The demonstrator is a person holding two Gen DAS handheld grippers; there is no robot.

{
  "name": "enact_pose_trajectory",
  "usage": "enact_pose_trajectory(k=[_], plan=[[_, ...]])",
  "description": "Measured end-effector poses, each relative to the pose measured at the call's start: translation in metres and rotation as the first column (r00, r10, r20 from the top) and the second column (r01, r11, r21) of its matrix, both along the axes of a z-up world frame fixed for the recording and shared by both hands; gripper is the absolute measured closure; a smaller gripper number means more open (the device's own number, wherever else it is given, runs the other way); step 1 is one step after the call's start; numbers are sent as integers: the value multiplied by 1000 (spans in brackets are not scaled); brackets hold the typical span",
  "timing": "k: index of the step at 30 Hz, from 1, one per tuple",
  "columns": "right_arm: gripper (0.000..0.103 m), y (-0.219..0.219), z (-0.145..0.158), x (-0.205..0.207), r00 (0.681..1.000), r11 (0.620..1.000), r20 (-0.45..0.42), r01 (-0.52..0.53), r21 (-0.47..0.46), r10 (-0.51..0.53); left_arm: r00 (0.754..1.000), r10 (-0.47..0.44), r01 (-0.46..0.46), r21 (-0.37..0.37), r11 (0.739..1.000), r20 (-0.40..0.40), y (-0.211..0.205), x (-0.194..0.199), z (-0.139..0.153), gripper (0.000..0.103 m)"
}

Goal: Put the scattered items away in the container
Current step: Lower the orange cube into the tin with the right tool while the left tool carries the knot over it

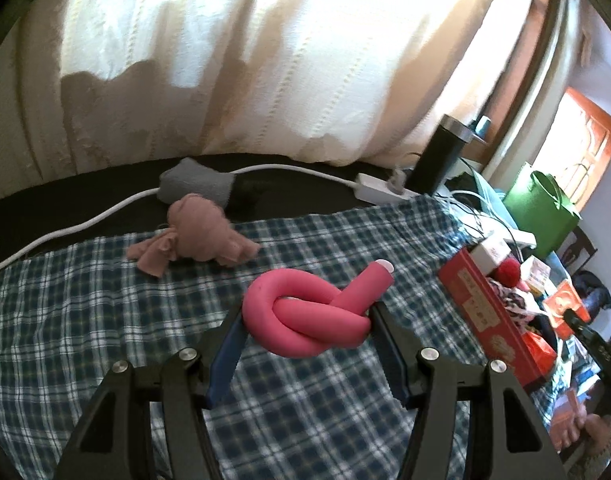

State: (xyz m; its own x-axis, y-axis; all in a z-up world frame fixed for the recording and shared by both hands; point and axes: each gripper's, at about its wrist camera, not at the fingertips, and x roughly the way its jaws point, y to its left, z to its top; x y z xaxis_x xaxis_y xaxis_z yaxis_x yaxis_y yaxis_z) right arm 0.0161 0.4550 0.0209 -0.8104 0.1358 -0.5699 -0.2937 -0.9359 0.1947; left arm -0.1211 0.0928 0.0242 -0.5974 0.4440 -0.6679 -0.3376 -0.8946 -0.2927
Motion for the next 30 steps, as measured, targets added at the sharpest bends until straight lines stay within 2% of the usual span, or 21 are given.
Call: enact_pose_trajectory(k=[8,12,15,18,25,30], plan=[[46,1,-4,-9,999,997,10,-44,60,44,997,-75,74,-28,997,-29,38,24,17,40],[46,1,-3,-5,995,994,-1,-95,52,95,992,-122,121,-38,992,-31,63,34,21,40],[45,2,-11,-8,993,992,36,-118,50,116,985,-172,170,-48,984,-31,86,42,23,40],[43,2,-16,-7,991,989,53,-129,71,126,972,-234,233,-43,972,-20,113,50,23,40],[42,26,-19,9,993,992,0,-121,-36,121,932,-361,359,-68,931,-16,180,67,17,40],[44,34,-18,18,993,991,-23,-116,-61,115,901,-433,429,-91,898,-23,217,74,14,40]])
